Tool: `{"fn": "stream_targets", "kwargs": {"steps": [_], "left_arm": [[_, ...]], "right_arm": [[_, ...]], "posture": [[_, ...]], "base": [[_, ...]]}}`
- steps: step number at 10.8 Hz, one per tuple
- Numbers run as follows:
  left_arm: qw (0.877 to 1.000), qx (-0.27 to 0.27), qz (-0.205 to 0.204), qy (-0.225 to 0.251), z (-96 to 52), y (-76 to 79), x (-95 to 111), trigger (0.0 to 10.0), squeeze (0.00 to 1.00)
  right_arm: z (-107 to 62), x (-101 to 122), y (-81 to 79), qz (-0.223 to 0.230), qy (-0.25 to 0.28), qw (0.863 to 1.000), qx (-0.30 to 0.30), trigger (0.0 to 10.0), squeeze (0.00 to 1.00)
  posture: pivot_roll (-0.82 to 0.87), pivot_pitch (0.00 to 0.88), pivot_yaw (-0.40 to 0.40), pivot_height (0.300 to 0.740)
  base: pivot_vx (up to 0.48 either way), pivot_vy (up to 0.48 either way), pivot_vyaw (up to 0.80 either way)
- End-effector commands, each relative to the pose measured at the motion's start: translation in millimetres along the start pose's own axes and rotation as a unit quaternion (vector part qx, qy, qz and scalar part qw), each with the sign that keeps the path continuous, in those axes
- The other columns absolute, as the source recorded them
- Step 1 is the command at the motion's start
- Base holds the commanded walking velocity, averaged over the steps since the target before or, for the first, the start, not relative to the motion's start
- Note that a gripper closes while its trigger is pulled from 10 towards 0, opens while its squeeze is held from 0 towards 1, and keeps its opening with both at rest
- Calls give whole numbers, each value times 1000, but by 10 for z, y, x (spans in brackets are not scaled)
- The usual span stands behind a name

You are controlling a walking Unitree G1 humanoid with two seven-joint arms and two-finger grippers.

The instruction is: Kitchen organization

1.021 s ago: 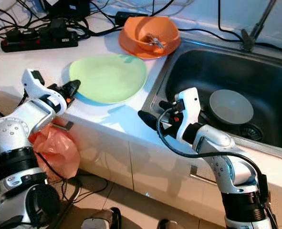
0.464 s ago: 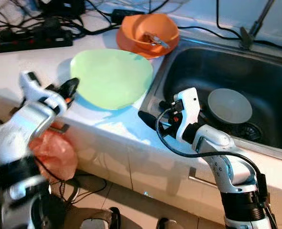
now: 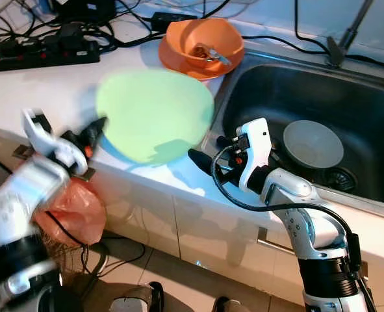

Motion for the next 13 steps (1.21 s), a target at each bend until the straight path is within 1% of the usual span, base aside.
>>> {"fn": "stream_targets", "kwargs": {"steps": [1,2,5,6,7,9,11,12,13], "left_arm": [[999,-44,1,-11,16,142,-48,0,0],[997,-73,0,-6,8,212,-43,0,0],[992,-124,-6,7,-13,342,-8,0,0],[988,-151,-6,7,-23,415,-4,0,0],[986,-163,-9,13,-23,445,12,0,0],[983,-181,-17,21,-15,461,39,0,0],[982,-189,-18,18,-7,474,16,0,0],[981,-191,-20,18,-2,475,-2,0,0],[980,-196,-21,15,-2,488,-22,0,0]], "right_arm": [[-13,31,41,5,6,1000,-9,10000,0],[-7,52,45,8,10,1000,-9,10000,0],[3,95,46,16,19,1000,-8,10000,0],[7,133,59,29,29,999,-9,10000,0],[11,164,69,44,39,998,-9,10000,0],[12,256,111,87,64,994,-11,10000,0],[8,367,114,131,91,987,-1,10000,0],[6,440,115,167,108,980,8,0,0],[7,483,116,186,117,975,13,0,0]], "posture": [[127,134,-17,740],[126,135,-18,740],[124,136,-18,740],[123,137,-18,740],[122,137,-18,740],[117,140,-18,740],[112,142,-21,740],[112,142,-21,740],[112,143,-23,740]], "base": [[0,0,0],[0,0,0],[0,0,0],[0,0,0],[0,0,0],[0,0,0],[0,0,0],[0,0,0],[0,0,0]]}}
Point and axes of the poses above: a point about 5 cm out from each wrist's last joint towards the gripper, its own z axis pointing out of the wrist towards the gripper, its own x axis along the axis of the wrist's last joint, y = z × x, the point moved 4 cm from there along z, pointing out of the wrist towards the gripper, and after that the axes turned 14 degrees about z, right-handed, at the moved point
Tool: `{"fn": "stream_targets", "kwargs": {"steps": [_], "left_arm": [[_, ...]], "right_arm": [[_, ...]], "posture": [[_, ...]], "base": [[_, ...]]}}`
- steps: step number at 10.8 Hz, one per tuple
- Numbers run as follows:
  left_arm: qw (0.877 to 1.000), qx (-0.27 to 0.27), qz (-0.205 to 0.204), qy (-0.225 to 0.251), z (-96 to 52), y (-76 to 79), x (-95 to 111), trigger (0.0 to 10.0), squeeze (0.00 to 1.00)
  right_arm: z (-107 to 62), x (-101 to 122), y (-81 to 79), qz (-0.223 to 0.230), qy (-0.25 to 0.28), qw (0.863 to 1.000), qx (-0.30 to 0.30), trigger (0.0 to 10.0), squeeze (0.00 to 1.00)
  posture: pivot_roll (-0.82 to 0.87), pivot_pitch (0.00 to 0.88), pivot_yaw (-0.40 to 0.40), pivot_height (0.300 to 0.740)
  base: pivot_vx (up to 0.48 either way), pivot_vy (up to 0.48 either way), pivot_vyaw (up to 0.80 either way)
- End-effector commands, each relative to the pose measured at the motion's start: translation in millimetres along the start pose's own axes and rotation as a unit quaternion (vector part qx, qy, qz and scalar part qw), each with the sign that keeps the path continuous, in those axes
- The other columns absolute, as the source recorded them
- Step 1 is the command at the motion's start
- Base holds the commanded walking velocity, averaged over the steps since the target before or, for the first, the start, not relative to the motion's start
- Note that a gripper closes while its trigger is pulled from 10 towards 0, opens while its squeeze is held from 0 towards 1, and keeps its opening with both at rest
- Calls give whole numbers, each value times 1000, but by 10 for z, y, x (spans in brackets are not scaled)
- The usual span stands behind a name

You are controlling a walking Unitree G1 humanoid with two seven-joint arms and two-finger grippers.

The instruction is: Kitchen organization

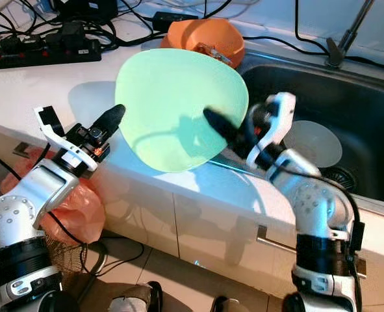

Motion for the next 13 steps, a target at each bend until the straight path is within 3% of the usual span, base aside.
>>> {"fn": "stream_targets", "kwargs": {"steps": [1,5,13], "left_arm": [[999,-43,-4,10,20,123,25,0,0],[998,-54,-11,5,68,151,-42,0,0],[998,-53,-12,-15,200,189,-230,0,0]], "right_arm": [[-14,18,27,16,2,1000,-5,0,0],[-9,19,34,41,3,999,-13,0,0],[-16,71,74,33,22,999,-29,0,0]], "posture": [[111,143,-23,740],[108,145,-23,740],[107,146,-20,740]], "base": [[0,0,0],[0,0,0],[0,0,0]]}}
Point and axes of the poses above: a point about 5 cm out from each wrist's last joint towards the gripper, its own z axis pointing out of the wrist towards the gripper, its own x axis along the axis of the wrist's last joint, y = z × x, the point moved 4 cm from there along z, pointing out of the wrist towards the gripper, and after that the axes turned 14 degrees about z, right-handed, at the moved point
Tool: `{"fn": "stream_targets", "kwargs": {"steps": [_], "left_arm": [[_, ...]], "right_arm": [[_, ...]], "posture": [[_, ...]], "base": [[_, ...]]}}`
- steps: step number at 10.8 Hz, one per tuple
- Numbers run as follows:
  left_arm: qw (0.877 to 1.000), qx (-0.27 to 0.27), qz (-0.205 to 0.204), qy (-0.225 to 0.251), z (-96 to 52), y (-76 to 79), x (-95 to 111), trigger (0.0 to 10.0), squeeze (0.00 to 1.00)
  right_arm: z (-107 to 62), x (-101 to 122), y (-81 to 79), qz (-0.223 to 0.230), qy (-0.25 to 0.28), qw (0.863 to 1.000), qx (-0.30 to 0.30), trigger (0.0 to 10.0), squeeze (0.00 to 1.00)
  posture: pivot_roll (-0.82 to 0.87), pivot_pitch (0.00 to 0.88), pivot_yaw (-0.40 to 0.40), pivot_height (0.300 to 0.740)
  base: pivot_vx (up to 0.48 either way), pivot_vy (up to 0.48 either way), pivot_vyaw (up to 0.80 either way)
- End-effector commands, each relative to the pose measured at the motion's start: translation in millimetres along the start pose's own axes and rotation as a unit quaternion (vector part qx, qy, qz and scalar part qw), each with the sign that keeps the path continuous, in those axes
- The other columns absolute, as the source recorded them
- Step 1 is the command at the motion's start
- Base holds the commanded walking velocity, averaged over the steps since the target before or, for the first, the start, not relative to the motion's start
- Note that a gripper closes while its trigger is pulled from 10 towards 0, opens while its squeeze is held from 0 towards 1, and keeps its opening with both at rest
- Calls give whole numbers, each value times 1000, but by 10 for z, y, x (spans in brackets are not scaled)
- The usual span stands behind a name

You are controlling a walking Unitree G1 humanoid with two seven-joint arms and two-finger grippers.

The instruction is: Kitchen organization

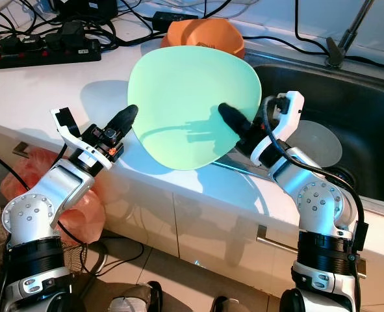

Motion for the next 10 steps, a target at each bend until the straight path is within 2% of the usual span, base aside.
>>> {"fn": "stream_targets", "kwargs": {"steps": [1,2,3,5,7,9,10], "left_arm": [[999,-36,9,-20,72,138,-77,0,0],[999,-26,31,-35,81,110,-119,8196,1000],[998,-29,45,-44,92,128,-148,10000,1000],[997,-17,63,-49,110,106,-167,10000,1000],[994,-14,87,-63,100,89,-185,10000,1000],[993,-32,101,-60,15,174,-135,10000,1000],[990,-30,116,-73,-60,156,-139,10000,1000]], "right_arm": [[10,21,37,-7,4,1000,-17,0,0],[15,36,50,-7,9,1000,-20,0,0],[17,45,60,-7,12,1000,-23,0,0],[1,96,137,-6,33,999,-43,0,0],[-45,280,299,-3,89,992,-92,0,0],[-136,419,482,-2,124,982,-145,0,0],[-214,490,619,5,147,973,-179,0,0]], "posture": [[107,145,-23,740],[108,143,-22,740],[109,143,-22,740],[110,142,-18,740],[110,143,-14,740],[107,146,-10,740],[111,149,-12,740]], "base": [[0,0,0],[0,0,0],[0,0,0],[0,0,0],[0,0,0],[0,0,0],[0,0,0]]}}
Point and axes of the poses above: a point about 5 cm out from each wrist's last joint towards the gripper, its own z axis pointing out of the wrist towards the gripper, its own x axis along the axis of the wrist's last joint, y = z × x, the point moved 4 cm from there along z, pointing out of the wrist towards the gripper, and after that the axes turned 14 degrees about z, right-handed, at the moved point
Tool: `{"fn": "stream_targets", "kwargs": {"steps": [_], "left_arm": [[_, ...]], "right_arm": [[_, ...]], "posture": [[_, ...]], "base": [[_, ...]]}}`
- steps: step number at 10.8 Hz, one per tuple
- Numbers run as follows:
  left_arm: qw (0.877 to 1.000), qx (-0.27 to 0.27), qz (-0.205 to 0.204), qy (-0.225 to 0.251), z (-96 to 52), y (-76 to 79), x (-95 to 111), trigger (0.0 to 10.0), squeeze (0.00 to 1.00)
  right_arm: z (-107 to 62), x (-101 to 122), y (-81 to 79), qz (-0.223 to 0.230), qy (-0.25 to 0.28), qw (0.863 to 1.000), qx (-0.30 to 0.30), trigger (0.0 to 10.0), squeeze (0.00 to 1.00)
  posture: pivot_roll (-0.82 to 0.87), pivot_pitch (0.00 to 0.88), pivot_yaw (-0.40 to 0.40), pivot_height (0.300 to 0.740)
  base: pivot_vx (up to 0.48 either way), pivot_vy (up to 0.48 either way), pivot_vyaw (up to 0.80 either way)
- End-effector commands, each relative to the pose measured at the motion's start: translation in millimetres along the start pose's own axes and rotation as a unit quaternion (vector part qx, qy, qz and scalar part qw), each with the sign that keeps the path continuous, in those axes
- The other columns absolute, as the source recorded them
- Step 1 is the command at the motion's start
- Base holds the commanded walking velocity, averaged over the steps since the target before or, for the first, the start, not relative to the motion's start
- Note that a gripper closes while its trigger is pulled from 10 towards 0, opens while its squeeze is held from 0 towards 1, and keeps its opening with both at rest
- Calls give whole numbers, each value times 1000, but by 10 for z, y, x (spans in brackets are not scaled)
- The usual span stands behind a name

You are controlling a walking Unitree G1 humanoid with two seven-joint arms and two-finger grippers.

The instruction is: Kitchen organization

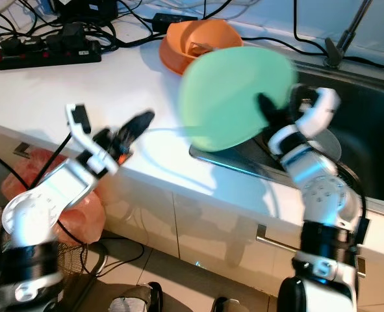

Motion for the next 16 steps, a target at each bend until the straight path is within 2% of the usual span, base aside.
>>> {"fn": "stream_targets", "kwargs": {"steps": [1,4,8,9,10,11,12,13,15,16], "left_arm": [[1000,-15,4,-4,-19,45,-2,10000,1000],[1000,-14,15,-4,-5,59,12,10000,1000],[999,-2,38,-11,12,43,1,10000,1000],[999,-4,44,-15,8,48,-3,10000,973],[998,-2,57,-21,7,45,-12,10000,0],[994,7,99,-43,30,24,-68,10000,0],[989,9,134,-65,52,19,-141,10000,0],[984,6,158,-84,65,23,-205,10000,0],[968,-22,227,-108,197,141,-294,10000,0],[966,-29,233,-107,232,174,-290,10000,0]], "right_arm": [[-50,56,252,-18,10,998,-63,0,0],[-52,167,313,-18,29,997,-76,0,0],[-181,646,658,-30,111,982,-151,0,0],[-192,684,718,-34,117,979,-165,0,0],[-208,711,793,-47,120,974,-185,0,0],[-239,720,982,-83,115,962,-231,0,0],[-248,702,1088,-103,107,955,-258,0,0],[-236,680,1121,-105,102,954,-263,0,0],[-228,557,1301,-139,74,942,-296,0,0],[-241,501,1360,-147,62,938,-308,0,0]], "posture": [[113,149,-13,740],[111,148,-13,740],[111,147,-11,740],[113,147,-12,740],[115,148,-12,740],[116,149,-11,740],[117,150,-10,740],[121,149,-8,740],[123,152,4,740],[125,152,7,740]], "base": [[0,0,0],[0,0,0],[0,0,0],[0,0,0],[0,0,0],[0,0,0],[0,0,0],[0,0,0],[0,0,0],[0,0,0]]}}
Point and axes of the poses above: a point about 5 cm out from each wrist's last joint towards the gripper, its own z axis pointing out of the wrist towards the gripper, its own x axis along the axis of the wrist's last joint, y = z × x, the point moved 4 cm from there along z, pointing out of the wrist towards the gripper, and after that the axes turned 14 degrees about z, right-handed, at the moved point
